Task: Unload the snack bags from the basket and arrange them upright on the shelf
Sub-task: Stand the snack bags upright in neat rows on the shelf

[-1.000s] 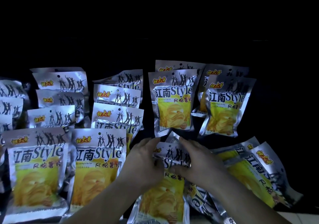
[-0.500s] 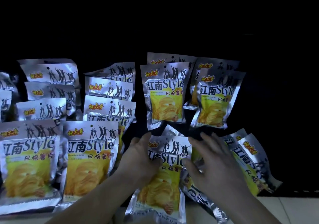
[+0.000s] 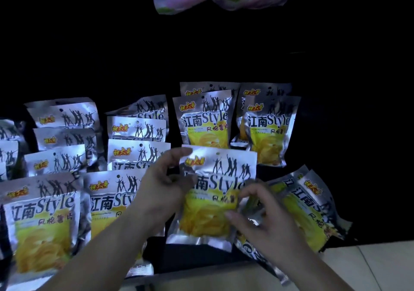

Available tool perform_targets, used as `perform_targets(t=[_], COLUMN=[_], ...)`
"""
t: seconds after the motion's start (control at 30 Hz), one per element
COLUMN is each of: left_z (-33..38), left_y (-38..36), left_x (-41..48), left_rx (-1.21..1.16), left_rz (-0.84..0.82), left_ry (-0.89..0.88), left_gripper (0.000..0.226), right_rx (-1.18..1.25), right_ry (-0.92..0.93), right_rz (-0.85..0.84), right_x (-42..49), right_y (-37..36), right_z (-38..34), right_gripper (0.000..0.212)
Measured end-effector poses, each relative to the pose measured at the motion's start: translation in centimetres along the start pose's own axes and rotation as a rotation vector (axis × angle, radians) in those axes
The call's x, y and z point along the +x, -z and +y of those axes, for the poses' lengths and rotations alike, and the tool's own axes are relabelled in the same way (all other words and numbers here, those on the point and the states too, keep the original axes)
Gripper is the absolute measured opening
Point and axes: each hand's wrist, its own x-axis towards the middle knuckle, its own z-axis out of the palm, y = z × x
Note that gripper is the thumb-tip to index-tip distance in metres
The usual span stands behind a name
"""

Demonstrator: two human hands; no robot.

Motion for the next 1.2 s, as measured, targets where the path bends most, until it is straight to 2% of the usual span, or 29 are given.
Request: perform_targets(t=[0.1, 0.17, 0.23, 0.3, 0.4, 0.47, 0.57, 0.67, 0.77, 0.83, 0.9, 0.97, 1.13, 1.2], left_z=[1.5, 1.9, 0.9, -1.7, -5.9, -7.4, -7.5, -7.0, -6.3, -5.0, -3.1, -0.7, 4.6, 6.0], left_y=[-0.3, -0.9, -1.3, -1.4, -2.1, -2.9, -3.4, -3.7, -3.3, -2.3, -0.8, 0.7, 4.2, 4.9], left_x=[0.5, 0.8, 1.1, 1.2, -0.1, -0.8, -0.1, 0.4, 0.1, 0.1, 0.2, 0.1, -1.6, -3.1], left_rx=[-0.183, -0.260, -0.258, -0.003, 0.521, 0.688, 0.796, 0.582, 0.502, 0.470, 0.457, 0.461, 0.342, 0.320], left_rz=[0.026, 0.052, 0.147, 0.202, -0.044, -0.096, -0.059, -0.115, -0.170, -0.183, -0.196, -0.158, 0.023, 0.086], left_ry=[-0.042, -0.071, -0.090, -0.055, 0.076, 0.072, 0.077, 0.229, 0.207, 0.211, 0.217, 0.183, 0.166, 0.142], left_gripper=[0.041, 0.032, 0.018, 0.015, 0.028, 0.037, 0.058, 0.075, 0.080, 0.063, 0.031, 0.020, 0.032, 0.047], right_rx=[0.239, 0.276, 0.292, 0.276, 0.173, 0.129, 0.074, 0.128, 0.142, 0.142, 0.146, 0.187, 0.141, 0.102], right_ry=[-0.105, -0.132, -0.142, -0.141, -0.145, -0.150, -0.172, -0.203, -0.200, -0.180, -0.163, -0.160, -0.125, -0.110], right_rz=[-0.065, 0.020, 0.136, 0.231, 0.307, 0.327, 0.355, 0.364, 0.357, 0.342, 0.317, 0.306, 0.314, 0.276], right_x=[0.8, 1.5, 1.9, 2.0, 1.7, 1.4, 1.1, 0.9, 1.1, 1.4, 1.7, 2.3, 3.9, 4.1], right_y=[-0.7, -1.0, -0.7, 0.1, 0.9, 1.1, 1.2, 1.2, 1.1, 1.1, 1.1, 0.8, 0.2, 0.0], right_z=[-1.7, -1.9, -1.7, -1.0, 0.0, 0.8, 1.7, 2.2, 2.4, 2.3, 1.8, 1.2, -0.1, -0.9], right_gripper=[0.046, 0.046, 0.043, 0.041, 0.039, 0.037, 0.035, 0.034, 0.034, 0.032, 0.030, 0.030, 0.031, 0.032])
